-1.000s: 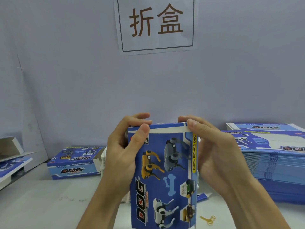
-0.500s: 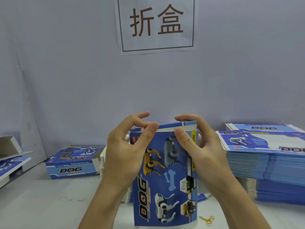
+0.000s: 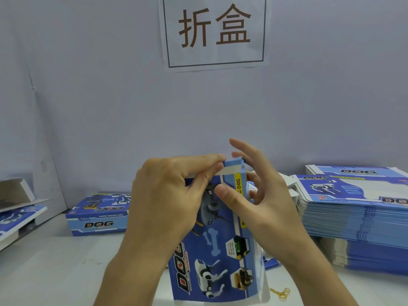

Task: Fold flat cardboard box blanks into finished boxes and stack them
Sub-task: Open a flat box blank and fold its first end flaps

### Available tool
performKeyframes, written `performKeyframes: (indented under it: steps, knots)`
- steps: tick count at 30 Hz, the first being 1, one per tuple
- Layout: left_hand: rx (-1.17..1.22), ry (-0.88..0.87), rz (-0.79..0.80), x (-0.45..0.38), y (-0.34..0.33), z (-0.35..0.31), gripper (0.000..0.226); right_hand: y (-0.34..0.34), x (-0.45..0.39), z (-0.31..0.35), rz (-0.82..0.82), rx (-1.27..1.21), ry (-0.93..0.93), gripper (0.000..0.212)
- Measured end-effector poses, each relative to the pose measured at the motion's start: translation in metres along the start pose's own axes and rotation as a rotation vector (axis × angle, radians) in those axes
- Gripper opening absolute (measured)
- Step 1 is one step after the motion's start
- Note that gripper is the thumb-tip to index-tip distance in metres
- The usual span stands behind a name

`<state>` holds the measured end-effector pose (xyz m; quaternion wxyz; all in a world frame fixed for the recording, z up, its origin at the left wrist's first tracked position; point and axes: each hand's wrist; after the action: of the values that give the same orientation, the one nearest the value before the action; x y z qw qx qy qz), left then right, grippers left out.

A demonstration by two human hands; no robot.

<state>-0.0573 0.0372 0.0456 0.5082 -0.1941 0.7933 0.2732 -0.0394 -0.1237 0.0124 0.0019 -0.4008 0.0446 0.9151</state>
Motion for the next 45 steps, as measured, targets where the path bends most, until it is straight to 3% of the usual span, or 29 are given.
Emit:
performKeyframes:
  steps: [6,10,17,24,31,37,39,41,42,45]
  knots:
    - [0.058,0.031,0.043,0.002,-0.002,0.004,0.022,0.000,-0.002,0.001,-0.097,-0.067,-0.041,0.058]
    - [0.111,0.040,0.141,0.005,-0.004,0.005,0.045,0.001,-0.002,-0.001,-0.157,-0.078,-0.084,0.063]
    - [0.161,0.078,-0.004,0.011,-0.015,0.013,0.032,-0.006,0.000,-0.005,-0.172,-0.085,-0.074,0.062]
    - [0.165,-0.043,-0.037,0.009,-0.015,0.015,0.028,-0.006,0.000,-0.002,-0.183,-0.083,-0.063,0.062]
    - [0.350,0.265,-0.485,0.003,-0.008,0.036,0.033,0.007,-0.005,0.014,-0.273,0.065,0.015,0.049]
    - [0.561,0.750,-0.957,0.005,0.004,0.077,0.012,-0.003,-0.006,0.010,-0.540,0.224,0.302,0.033]
    - [0.640,0.899,-1.035,0.009,0.000,0.083,0.015,-0.011,-0.001,0.001,-0.702,0.176,0.306,0.037]
    - [0.736,0.982,-1.037,0.011,-0.004,0.079,0.014,-0.014,0.003,-0.009,-0.779,0.095,0.172,0.049]
    - [0.783,1.009,-1.021,0.012,-0.007,0.075,0.014,-0.013,0.004,-0.014,-0.722,0.028,0.057,0.066]
    - [0.879,1.087,-0.931,0.016,-0.021,0.062,0.010,-0.009,0.005,-0.026,-0.291,-0.237,-0.239,0.121]
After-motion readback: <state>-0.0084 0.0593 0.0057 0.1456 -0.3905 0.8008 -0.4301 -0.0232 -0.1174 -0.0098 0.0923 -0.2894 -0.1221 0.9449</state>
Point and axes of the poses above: each hand's wrist, its own x-axis away from the middle knuckle, its own y-axis out of the back of the hand, z = x × y, and after that the axes turned 5 degrees about -z, right-handed
